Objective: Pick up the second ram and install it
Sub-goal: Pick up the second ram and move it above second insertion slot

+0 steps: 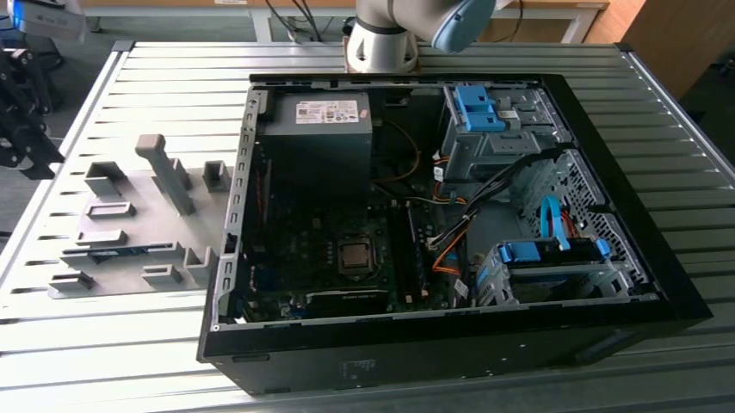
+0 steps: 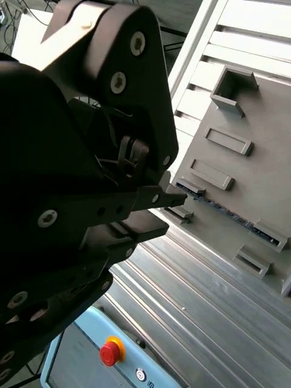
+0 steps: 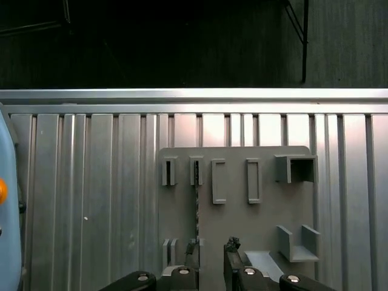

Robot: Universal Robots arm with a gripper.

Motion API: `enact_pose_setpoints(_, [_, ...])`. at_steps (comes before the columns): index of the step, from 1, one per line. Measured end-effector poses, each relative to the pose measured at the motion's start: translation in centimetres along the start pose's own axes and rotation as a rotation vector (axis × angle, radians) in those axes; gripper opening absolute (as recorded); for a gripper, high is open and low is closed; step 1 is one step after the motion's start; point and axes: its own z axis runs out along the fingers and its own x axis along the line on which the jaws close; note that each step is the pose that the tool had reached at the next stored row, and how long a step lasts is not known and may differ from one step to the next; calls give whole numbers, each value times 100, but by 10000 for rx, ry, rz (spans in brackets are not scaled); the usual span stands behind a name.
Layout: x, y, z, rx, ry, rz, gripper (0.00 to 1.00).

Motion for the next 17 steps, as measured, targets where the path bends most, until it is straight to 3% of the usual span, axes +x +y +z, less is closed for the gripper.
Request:
enact_pose_setpoints(1, [0,2,13,22,0,0,26])
enact_pose_setpoints(2, [0,5,27,46,-1,0,32])
enact_pose_setpoints(7, [1,16,105,146,-2,-1,33])
enact_pose_setpoints(8, [1,17,121,153,-2,-1,33])
enact_pose_setpoints(9, [1,17,140,158,-2,-3,40])
enact_pose_setpoints(17, [0,17,286,165,-3,-5,40])
